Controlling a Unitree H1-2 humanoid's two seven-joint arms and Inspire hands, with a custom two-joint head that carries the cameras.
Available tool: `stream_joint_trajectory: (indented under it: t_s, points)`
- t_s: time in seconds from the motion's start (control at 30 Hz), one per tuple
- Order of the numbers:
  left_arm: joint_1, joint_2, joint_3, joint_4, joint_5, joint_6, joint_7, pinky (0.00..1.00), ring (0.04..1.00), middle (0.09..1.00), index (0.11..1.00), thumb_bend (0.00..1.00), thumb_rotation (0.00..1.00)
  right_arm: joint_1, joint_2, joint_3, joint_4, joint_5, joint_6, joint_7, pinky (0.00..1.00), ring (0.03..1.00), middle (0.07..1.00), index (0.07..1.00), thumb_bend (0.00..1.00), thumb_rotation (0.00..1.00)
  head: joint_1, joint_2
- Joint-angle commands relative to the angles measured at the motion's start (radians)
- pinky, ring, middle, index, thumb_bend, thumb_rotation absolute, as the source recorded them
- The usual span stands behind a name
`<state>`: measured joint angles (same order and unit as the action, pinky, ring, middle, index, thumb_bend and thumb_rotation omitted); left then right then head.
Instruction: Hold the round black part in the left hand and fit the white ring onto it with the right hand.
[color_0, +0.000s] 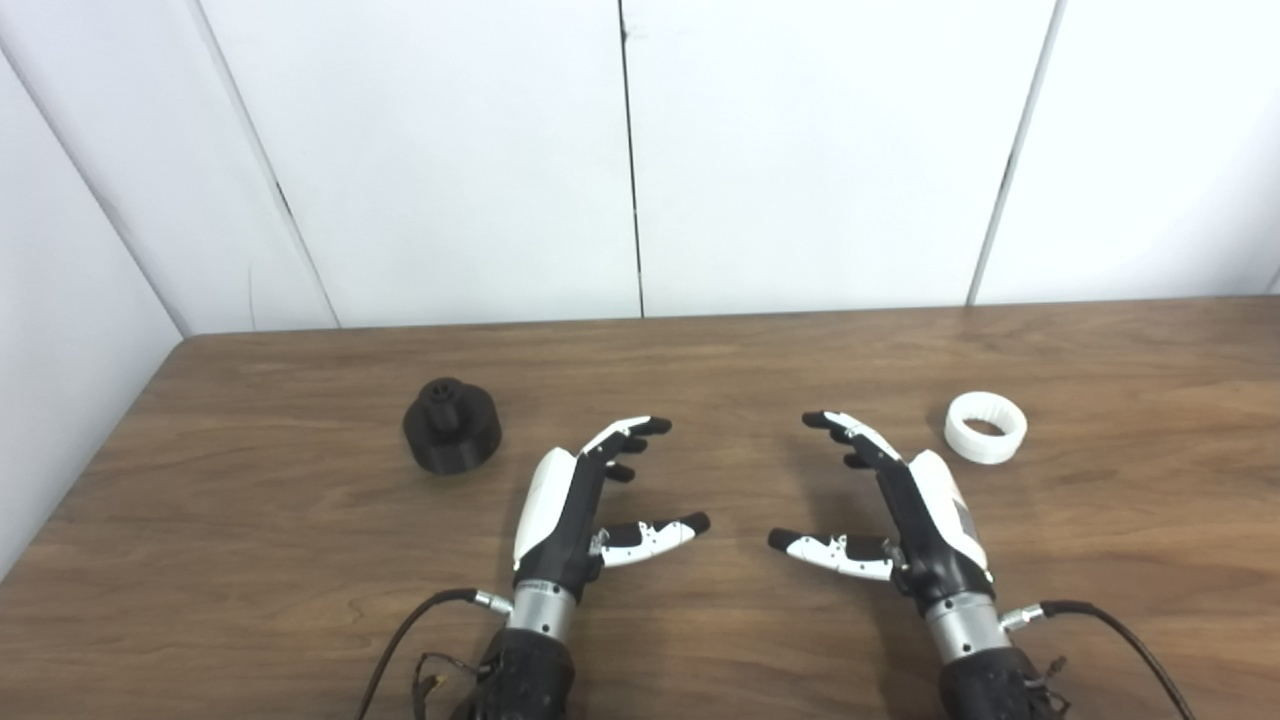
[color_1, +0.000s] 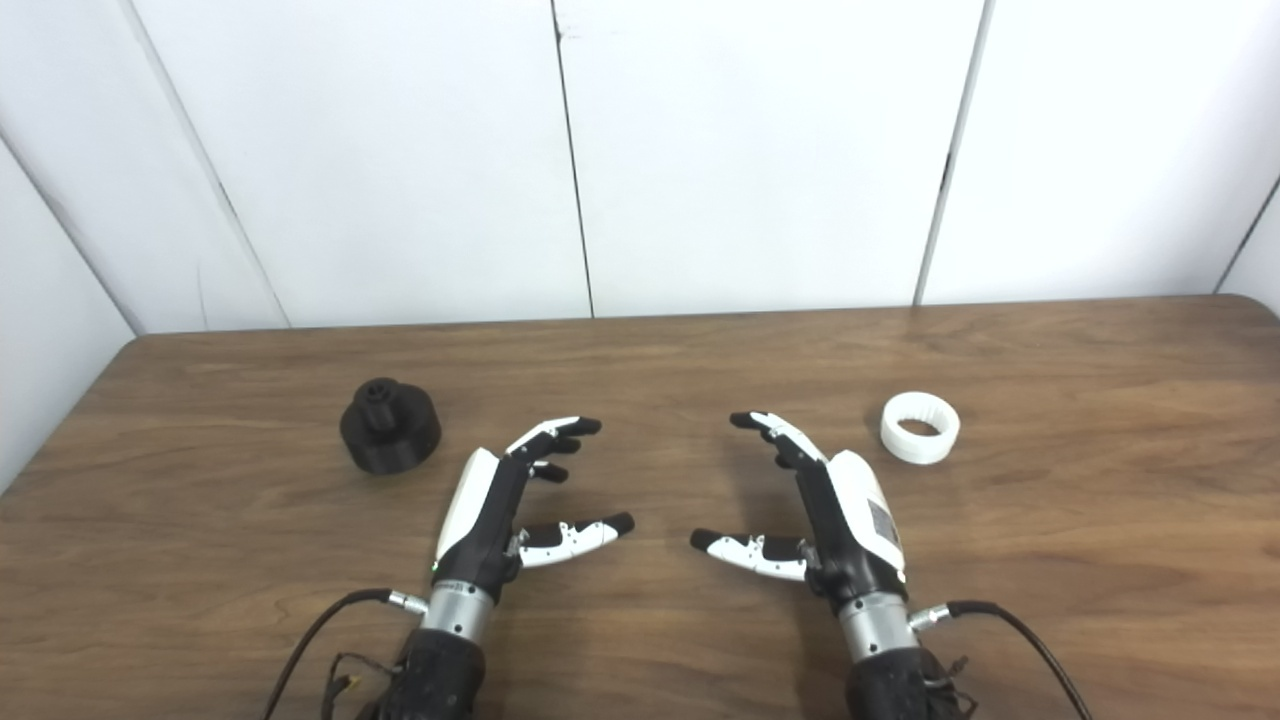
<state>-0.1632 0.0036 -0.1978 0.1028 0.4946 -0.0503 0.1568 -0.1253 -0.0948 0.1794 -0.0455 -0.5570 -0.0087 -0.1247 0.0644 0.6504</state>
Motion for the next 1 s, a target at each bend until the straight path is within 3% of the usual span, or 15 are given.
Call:
stream_joint_trajectory:
  t_s: [0.0,0.37,0.43,0.5,0.7,0.97]
  points:
    - [-0.027,-0.006,0.0,-0.016,-0.003,-0.017,0.009,0.68,0.791,0.827,0.746,0.78,0.17,-0.02,0.002,0.0,-0.021,-0.003,-0.023,-0.01,0.76,0.847,0.868,0.814,0.78,0.21,0.001,0.001]
    - [-0.027,-0.007,-0.001,-0.012,0.005,-0.024,0.019,0.66,0.782,0.822,0.739,0.78,0.14,-0.018,0.0,-0.001,-0.018,-0.011,-0.031,-0.018,0.75,0.836,0.864,0.811,0.78,0.21,-0.002,-0.002]
    - [-0.028,-0.009,-0.003,-0.009,0.006,-0.025,0.021,0.67,0.783,0.824,0.739,0.78,0.14,-0.017,-0.003,-0.003,-0.019,-0.008,-0.032,-0.017,0.75,0.838,0.865,0.811,0.78,0.21,0.027,-0.005]
    - [-0.029,-0.019,-0.009,-0.005,0.015,-0.018,0.025,0.67,0.786,0.827,0.742,0.78,0.15,-0.015,-0.011,-0.011,-0.017,0.008,-0.043,-0.014,0.75,0.839,0.865,0.811,0.78,0.2,0.122,-0.016]
    - [-0.046,-0.054,-0.046,0.038,0.076,-0.001,0.058,0.67,0.788,0.835,0.751,0.76,0.17,-0.01,-0.055,-0.042,-0.003,0.056,-0.088,-0.014,0.76,0.83,0.849,0.799,0.8,0.16,0.292,-0.052]
    - [-0.07,-0.087,-0.062,0.096,0.099,0.009,0.093,0.68,0.799,0.835,0.759,0.76,0.2,-0.019,-0.095,-0.067,0.04,0.085,-0.129,-0.018,0.71,0.8,0.85,0.8,0.82,0.17,0.351,-0.068]
